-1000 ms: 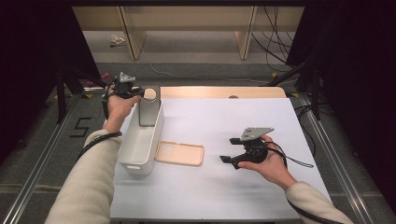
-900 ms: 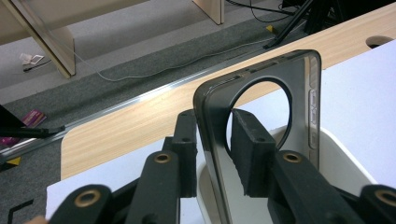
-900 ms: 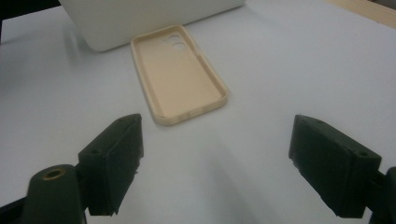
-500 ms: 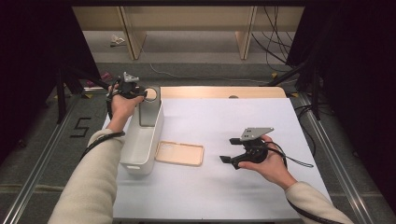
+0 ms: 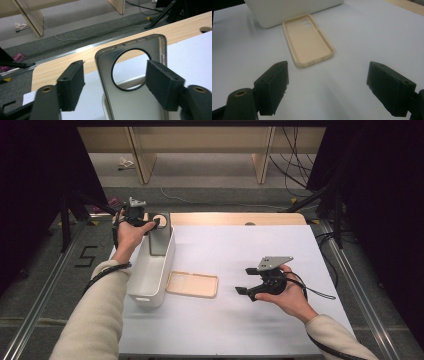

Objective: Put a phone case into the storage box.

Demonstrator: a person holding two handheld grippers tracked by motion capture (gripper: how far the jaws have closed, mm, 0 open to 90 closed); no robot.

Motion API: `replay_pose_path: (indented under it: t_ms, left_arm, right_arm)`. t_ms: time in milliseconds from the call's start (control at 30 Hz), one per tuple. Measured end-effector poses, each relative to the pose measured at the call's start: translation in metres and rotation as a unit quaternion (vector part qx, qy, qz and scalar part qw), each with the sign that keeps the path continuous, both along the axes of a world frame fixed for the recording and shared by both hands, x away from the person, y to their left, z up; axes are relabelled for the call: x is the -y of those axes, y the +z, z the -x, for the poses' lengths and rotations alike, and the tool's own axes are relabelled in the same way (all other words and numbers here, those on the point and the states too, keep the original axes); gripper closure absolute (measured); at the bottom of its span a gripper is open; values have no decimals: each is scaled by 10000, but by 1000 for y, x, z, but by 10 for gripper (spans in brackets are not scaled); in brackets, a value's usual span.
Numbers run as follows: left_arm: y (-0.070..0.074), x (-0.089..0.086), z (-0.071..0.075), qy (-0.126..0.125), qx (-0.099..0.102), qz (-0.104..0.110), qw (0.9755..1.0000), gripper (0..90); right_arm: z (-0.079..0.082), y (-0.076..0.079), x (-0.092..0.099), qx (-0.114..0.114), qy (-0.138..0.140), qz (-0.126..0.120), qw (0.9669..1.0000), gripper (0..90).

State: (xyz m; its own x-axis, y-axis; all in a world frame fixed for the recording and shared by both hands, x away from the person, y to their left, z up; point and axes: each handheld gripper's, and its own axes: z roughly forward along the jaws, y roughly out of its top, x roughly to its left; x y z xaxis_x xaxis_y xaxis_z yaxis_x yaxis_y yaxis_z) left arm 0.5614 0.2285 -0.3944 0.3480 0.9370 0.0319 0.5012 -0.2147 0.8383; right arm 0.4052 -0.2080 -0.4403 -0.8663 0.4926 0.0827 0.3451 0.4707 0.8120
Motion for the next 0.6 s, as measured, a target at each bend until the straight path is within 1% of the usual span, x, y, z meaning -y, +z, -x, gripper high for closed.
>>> replay_pose_path:
  t_ms: [67, 100, 133, 267, 400, 433, 500, 600]
  left_arm:
    - [1, -1, 3, 73, -91, 29, 9999, 234]
    - [2, -1, 5, 52, -110, 22, 9999, 191]
    - [2, -2, 6, 18, -99, 14, 9999, 179]
    - [6, -2, 14, -163, -89, 10, 9998, 184]
    - [14, 1, 25, -160, -115, 111, 9997, 150]
    - [15, 2, 28, -169, -120, 72, 9998, 140]
    - [18, 4, 34, -165, -93, -34, 9998, 73]
    - [21, 6, 46, -200, -32, 18, 9998, 30]
  right_arm:
    - [0, 0, 0, -3, 0, 2, 10000, 187]
    - [0, 0, 0, -6, -4, 2, 10000, 187]
    - [0, -1, -1, -12, -4, 3, 10000, 186]
    - [0, -1, -1, -25, -9, 8, 10000, 187]
    - [0, 0, -1, -33, -17, 3, 10000, 186]
    - [0, 0, -1, -37, -15, 5, 10000, 186]
    - [0, 0, -2, -27, -16, 0, 10000, 186]
    - [0, 0, -2, -23, -17, -5, 10000, 186]
